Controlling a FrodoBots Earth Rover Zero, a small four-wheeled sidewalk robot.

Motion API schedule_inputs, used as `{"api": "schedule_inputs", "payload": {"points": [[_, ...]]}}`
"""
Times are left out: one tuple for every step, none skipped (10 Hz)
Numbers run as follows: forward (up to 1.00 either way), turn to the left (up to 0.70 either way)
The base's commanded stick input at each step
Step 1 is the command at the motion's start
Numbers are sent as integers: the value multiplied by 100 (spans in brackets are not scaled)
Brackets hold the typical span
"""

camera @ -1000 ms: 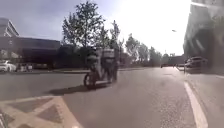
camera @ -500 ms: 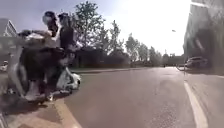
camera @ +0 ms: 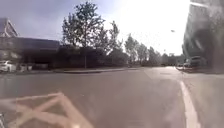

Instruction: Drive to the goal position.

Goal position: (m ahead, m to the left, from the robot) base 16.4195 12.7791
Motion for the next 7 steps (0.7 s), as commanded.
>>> {"api": "schedule_inputs", "payload": {"points": [[0,2],[0,3],[0,45],[0,45],[0,45],[0,45],[0,45]]}}
